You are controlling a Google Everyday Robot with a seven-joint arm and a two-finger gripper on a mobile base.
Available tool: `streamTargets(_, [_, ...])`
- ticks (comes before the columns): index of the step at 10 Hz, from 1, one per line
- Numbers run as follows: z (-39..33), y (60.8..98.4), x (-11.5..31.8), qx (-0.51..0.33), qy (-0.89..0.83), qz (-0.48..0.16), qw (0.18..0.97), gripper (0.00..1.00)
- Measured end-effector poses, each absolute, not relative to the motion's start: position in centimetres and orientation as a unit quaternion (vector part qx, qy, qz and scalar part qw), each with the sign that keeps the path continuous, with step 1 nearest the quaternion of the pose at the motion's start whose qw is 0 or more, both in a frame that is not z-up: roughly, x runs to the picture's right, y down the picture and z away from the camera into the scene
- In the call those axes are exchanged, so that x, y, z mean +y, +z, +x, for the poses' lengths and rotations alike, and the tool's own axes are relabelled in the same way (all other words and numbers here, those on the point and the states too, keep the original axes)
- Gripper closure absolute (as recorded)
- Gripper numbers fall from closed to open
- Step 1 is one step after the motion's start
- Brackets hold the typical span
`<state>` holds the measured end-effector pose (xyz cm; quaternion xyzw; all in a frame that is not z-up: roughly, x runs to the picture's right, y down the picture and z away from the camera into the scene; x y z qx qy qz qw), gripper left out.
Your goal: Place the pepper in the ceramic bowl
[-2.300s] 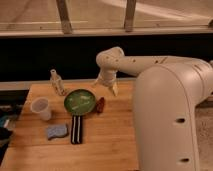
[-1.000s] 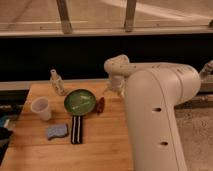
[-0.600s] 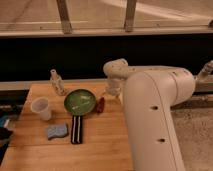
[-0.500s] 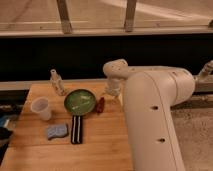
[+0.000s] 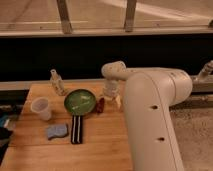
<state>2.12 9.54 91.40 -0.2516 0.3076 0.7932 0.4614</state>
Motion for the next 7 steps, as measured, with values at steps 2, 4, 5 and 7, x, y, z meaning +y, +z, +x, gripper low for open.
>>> streamTargets(2, [1.9, 91.4, 10.1, 0.309, 0.793, -0.259, 0.457, 0.20])
streamTargets(4, [1.3, 91.3, 10.2, 0.309, 0.790, -0.263, 0.460, 0.20])
streamTargets(5, [0.5, 91.1, 10.2, 0.308, 0.788, -0.268, 0.461, 0.20])
streamTargets(7, [-0.7, 91.0, 10.3, 0.306, 0.785, -0.279, 0.461, 0.20])
